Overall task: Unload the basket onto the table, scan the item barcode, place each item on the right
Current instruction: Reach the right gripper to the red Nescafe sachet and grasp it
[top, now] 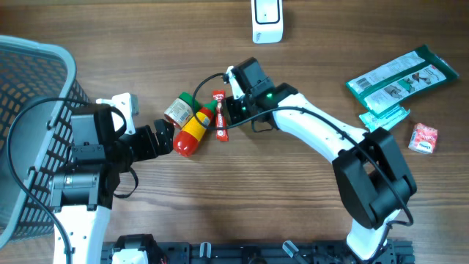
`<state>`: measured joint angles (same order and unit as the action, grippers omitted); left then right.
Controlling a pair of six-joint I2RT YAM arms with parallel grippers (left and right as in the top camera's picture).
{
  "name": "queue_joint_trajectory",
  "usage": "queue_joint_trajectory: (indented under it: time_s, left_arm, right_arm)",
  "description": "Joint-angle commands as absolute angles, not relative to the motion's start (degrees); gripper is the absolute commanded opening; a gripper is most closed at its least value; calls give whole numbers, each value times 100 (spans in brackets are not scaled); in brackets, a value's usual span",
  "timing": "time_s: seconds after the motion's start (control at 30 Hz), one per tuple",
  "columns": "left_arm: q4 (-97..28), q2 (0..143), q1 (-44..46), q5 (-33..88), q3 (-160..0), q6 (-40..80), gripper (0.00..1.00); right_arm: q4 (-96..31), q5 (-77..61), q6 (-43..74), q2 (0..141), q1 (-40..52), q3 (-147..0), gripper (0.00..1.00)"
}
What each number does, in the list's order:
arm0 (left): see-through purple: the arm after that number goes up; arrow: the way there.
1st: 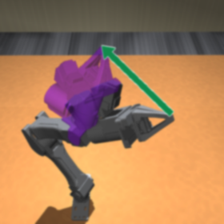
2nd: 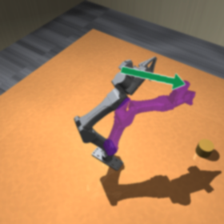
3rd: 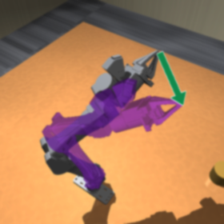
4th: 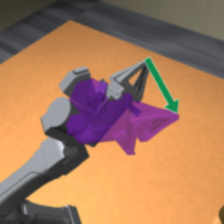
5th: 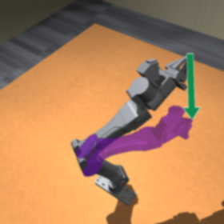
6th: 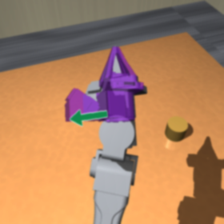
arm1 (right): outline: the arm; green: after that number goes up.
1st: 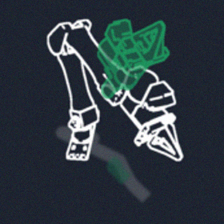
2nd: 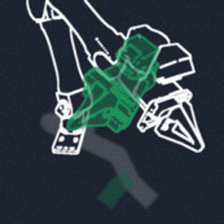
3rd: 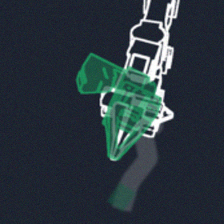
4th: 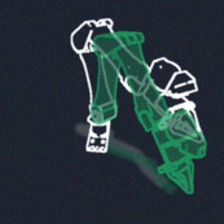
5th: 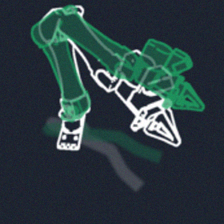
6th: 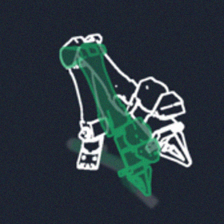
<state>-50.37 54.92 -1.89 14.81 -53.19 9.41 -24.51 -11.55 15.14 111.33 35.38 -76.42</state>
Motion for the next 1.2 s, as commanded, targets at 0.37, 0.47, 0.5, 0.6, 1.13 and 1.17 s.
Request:
queue_joint_trajectory:
  time_s: [0.37,0.47,0.5,0.6,1.13,1.17]
  left_arm:
    - [-5024,5498,-189,1448,-5325,829,100]
    - [-5024,5498,-189,1448,-5325,829,100]
    - [-5024,5498,-189,1448,-5325,829,100]
    - [-5024,5498,-189,1448,-5325,827,100]
    - [-5024,5498,-189,1448,-5325,829,100]
    - [-5024,5498,-189,1448,-5325,829,100]
  right_arm:
    - [-1975,-799,1505,11708,3907,-7669,41]
    - [-1929,-296,1496,11795,4051,-7669,40]
    - [-1903,-211,1500,11845,4066,-7669,40]
    - [-1785,-130,1498,11961,4066,-7669,40]
    - [-1678,298,1461,12324,4064,-7669,24]
    - [-1739,434,1459,12328,4064,-7669,20]
